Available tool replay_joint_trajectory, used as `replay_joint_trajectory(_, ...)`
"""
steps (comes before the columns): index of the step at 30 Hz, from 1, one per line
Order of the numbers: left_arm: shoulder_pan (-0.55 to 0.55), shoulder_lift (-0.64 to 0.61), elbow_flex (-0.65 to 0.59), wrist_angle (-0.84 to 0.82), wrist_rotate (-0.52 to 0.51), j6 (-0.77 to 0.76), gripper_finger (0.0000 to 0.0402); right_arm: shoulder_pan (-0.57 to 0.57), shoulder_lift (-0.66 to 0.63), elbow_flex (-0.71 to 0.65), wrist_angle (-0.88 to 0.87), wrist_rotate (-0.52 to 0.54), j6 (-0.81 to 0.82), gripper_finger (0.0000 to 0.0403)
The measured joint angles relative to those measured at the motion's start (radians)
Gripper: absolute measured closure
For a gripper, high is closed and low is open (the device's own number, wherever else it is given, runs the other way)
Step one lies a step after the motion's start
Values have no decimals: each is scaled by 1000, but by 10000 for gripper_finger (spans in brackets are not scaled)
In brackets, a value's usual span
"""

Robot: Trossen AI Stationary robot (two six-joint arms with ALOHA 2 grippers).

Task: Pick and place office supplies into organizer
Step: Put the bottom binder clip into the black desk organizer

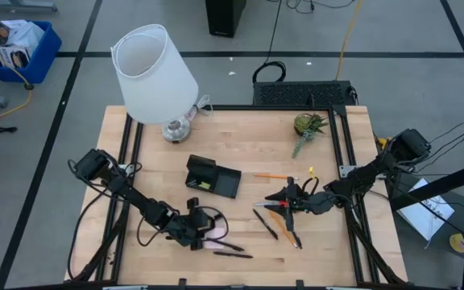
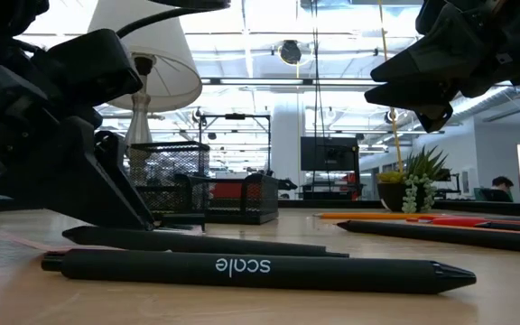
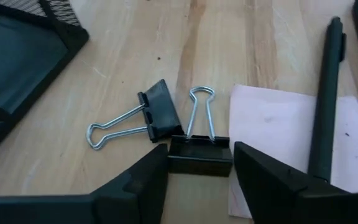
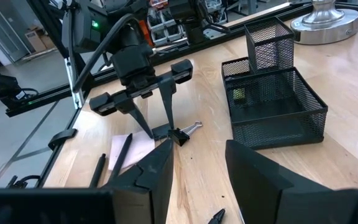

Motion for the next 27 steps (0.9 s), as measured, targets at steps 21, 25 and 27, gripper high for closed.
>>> replay_joint_trajectory(21, -105, -24, -1, -68, -189, -279, 246, 0, 0, 0, 0, 0, 0, 264)
replay_joint_trajectory(25, -115, -66, -1, -150, -257, -376, 240, 0, 0, 0, 0, 0, 0, 264)
replay_joint_trajectory(27, -116, -92, -1, -186, -293, -416, 238, 0, 0, 0, 0, 0, 0, 264)
